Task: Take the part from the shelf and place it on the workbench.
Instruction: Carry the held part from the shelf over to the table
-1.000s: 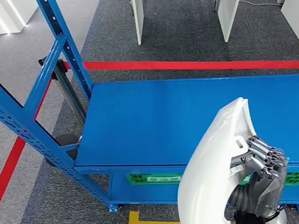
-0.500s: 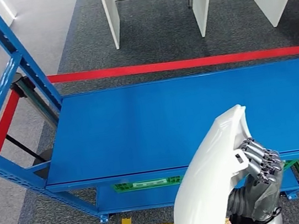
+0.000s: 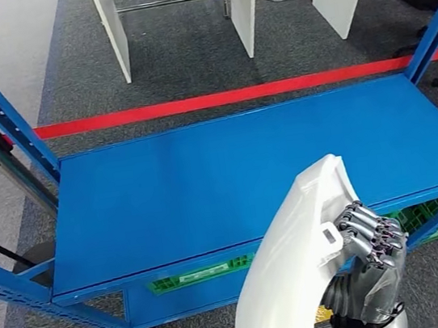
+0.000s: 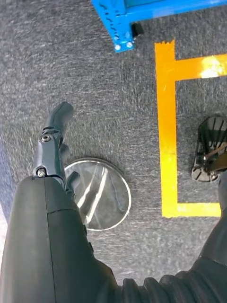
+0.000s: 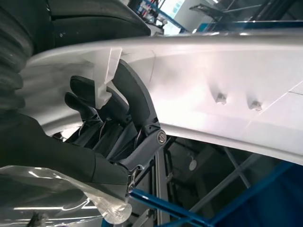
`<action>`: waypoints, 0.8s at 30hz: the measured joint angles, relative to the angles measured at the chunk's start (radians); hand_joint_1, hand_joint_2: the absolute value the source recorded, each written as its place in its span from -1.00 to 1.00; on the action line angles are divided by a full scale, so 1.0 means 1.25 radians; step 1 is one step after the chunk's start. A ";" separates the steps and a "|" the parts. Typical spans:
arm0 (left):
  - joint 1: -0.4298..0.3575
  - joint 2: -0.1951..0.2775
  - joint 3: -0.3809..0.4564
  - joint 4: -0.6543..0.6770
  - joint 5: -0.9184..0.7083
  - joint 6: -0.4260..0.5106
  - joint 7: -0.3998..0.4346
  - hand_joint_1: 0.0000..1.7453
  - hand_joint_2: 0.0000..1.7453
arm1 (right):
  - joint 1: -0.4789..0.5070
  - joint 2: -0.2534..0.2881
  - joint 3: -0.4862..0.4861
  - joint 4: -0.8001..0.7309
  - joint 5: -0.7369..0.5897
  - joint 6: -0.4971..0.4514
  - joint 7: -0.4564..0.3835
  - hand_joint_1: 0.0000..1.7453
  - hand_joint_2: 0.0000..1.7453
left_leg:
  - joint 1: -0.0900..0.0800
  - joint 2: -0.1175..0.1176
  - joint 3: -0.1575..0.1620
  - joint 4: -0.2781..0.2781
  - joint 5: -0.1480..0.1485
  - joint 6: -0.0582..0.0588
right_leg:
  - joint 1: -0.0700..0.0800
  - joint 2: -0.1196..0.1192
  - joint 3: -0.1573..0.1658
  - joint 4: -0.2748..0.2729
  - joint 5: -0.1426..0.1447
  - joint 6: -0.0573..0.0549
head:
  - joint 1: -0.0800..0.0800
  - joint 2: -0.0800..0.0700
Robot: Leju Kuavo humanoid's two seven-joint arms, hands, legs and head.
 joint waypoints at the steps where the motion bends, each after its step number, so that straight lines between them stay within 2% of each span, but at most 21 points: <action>1: 0.001 0.000 0.000 0.000 0.000 0.000 0.001 -1.00 1.00 | 0.000 -0.002 0.001 0.000 0.000 0.000 0.001 1.00 1.00 | -0.001 0.011 0.000 0.000 -0.001 0.000 | 0.000 -0.003 -0.017 0.034 -0.008 0.002 | 0.000 0.000; 2: 0.000 0.000 0.000 0.000 0.000 0.000 0.001 -1.00 1.00 | 0.000 -0.003 0.002 0.000 0.000 0.000 0.002 1.00 1.00 | -0.001 0.021 0.001 0.000 -0.001 0.000 | 0.000 -0.005 -0.017 0.037 0.000 0.003 | 0.000 0.000; 3: 0.000 0.000 0.000 0.000 0.000 0.000 0.001 -1.00 1.00 | -0.001 -0.004 0.003 0.001 0.000 0.000 0.003 1.00 1.00 | -0.001 0.030 0.002 0.001 -0.003 -0.001 | 0.000 -0.009 0.000 0.006 0.022 0.002 | 0.000 0.000; 4: -0.001 -0.001 0.000 0.000 0.000 0.000 0.001 -1.00 1.00 | -0.001 -0.004 0.004 0.001 0.000 0.000 0.003 1.00 1.00 | -0.001 0.038 0.005 0.001 -0.004 -0.002 | 0.000 -0.018 0.031 -0.050 0.050 0.001 | 0.000 0.000; 6: -0.002 -0.001 0.000 0.000 0.000 0.001 0.001 -1.00 1.00 | -0.002 -0.005 0.005 0.001 0.000 -0.001 0.004 1.00 1.00 | -0.005 0.051 0.009 0.002 -0.009 -0.009 | 0.005 -0.046 0.092 -0.157 0.083 -0.008 | -0.001 0.000; 7: -0.002 -0.001 0.000 0.000 0.000 0.001 0.001 -1.00 1.00 | -0.003 -0.005 0.005 0.001 0.000 -0.001 0.004 1.00 1.00 | -0.007 0.057 0.011 0.003 -0.011 -0.012 | 0.007 -0.053 0.108 -0.184 0.088 -0.013 | -0.001 0.000; 8: -0.002 0.000 0.000 0.000 0.000 0.001 0.001 -1.00 1.00 | -0.003 -0.005 0.006 0.001 0.000 -0.001 0.005 1.00 1.00 | -0.008 0.063 0.012 0.004 -0.012 -0.015 | 0.010 -0.054 0.112 -0.191 0.085 -0.018 | -0.001 0.000; 10: -0.004 0.000 0.000 0.000 0.001 0.001 0.001 -1.00 1.00 | -0.002 -0.006 0.007 0.001 0.000 -0.002 0.007 1.00 1.00 | -0.007 0.069 0.014 0.005 -0.015 -0.022 | 0.008 -0.038 0.111 -0.193 0.089 -0.027 | -0.001 0.000; 12: -0.005 0.000 0.000 0.000 0.004 0.001 0.001 -1.00 1.00 | -0.002 -0.006 0.008 0.001 0.001 -0.002 0.008 1.00 1.00 | -0.004 0.045 0.005 0.034 -0.040 -0.031 | 0.003 -0.026 0.111 -0.197 0.093 -0.035 | -0.002 0.000; 14: -0.004 0.000 0.000 0.000 0.005 0.001 0.002 -1.00 1.00 | -0.003 -0.006 0.009 0.000 0.001 -0.002 0.009 1.00 1.00 | -0.001 0.012 -0.034 0.127 -0.094 -0.037 | 0.001 -0.013 0.111 -0.198 0.095 -0.040 | -0.002 0.000; 15: -0.003 0.000 0.000 0.000 0.005 0.001 0.002 -1.00 1.00 | -0.003 -0.006 0.010 0.001 0.001 -0.002 0.009 1.00 1.00 | -0.001 0.007 -0.058 0.182 -0.118 -0.039 | 0.001 -0.005 0.110 -0.198 0.095 -0.041 | -0.002 0.000; 16: -0.001 0.000 0.000 0.000 0.005 0.001 0.003 -1.00 1.00 | -0.002 -0.006 0.010 0.001 0.001 -0.002 0.010 1.00 1.00 | 0.000 0.005 -0.077 0.222 -0.129 -0.039 | 0.001 0.004 0.110 -0.198 0.096 -0.042 | -0.002 0.000; 17: 0.000 0.000 0.001 0.000 0.005 0.001 0.003 -1.00 1.00 | -0.002 -0.006 0.010 0.001 0.001 -0.002 0.010 1.00 1.00 | 0.000 0.004 -0.084 0.234 -0.124 -0.039 | 0.001 0.013 0.111 -0.198 0.096 -0.042 | -0.002 0.000; 18: 0.000 0.001 0.001 0.000 0.005 0.001 0.003 -1.00 1.00 | -0.002 -0.006 0.010 0.001 0.000 -0.002 0.011 1.00 1.00 | 0.000 0.002 -0.077 0.215 -0.102 -0.038 | 0.001 0.023 0.112 -0.197 0.096 -0.041 | -0.002 0.000; 19: 0.000 0.001 0.001 0.000 0.005 0.001 0.003 -1.00 1.00 | -0.002 -0.006 0.011 0.001 0.000 -0.002 0.011 1.00 1.00 | 0.001 -0.003 -0.056 0.167 -0.069 -0.036 | 0.001 0.032 0.114 -0.197 0.096 -0.041 | -0.002 0.000; 21: 0.000 0.001 0.001 0.000 0.005 0.001 0.003 -1.00 1.00 | -0.002 -0.006 0.011 0.001 0.000 -0.002 0.011 1.00 1.00 | 0.005 -0.039 -0.012 0.061 -0.019 -0.032 | 0.001 0.049 0.113 -0.194 0.095 -0.036 | -0.002 0.000; 22: 0.000 0.001 0.001 0.000 0.006 0.000 0.004 -1.00 1.00 | -0.002 -0.006 0.012 0.001 0.000 -0.002 0.011 1.00 1.00 | 0.006 -0.055 0.000 0.029 -0.009 -0.030 | 0.001 0.056 0.110 -0.192 0.096 -0.031 | -0.002 0.000; 23: 0.000 0.001 0.001 0.000 0.006 0.001 0.004 -1.00 1.00 | -0.002 -0.006 0.012 0.001 0.000 -0.003 0.012 1.00 1.00 | 0.006 -0.065 0.004 0.018 -0.011 -0.028 | 0.000 0.064 0.105 -0.191 0.098 -0.025 | -0.002 0.000; 24: 0.000 0.001 0.001 0.000 0.006 0.001 0.004 -1.00 1.00 | -0.002 -0.006 0.012 0.001 -0.001 -0.003 0.012 1.00 1.00 | 0.005 -0.063 0.003 0.014 -0.011 -0.026 | -0.001 0.072 0.101 -0.191 0.101 -0.019 | -0.002 0.000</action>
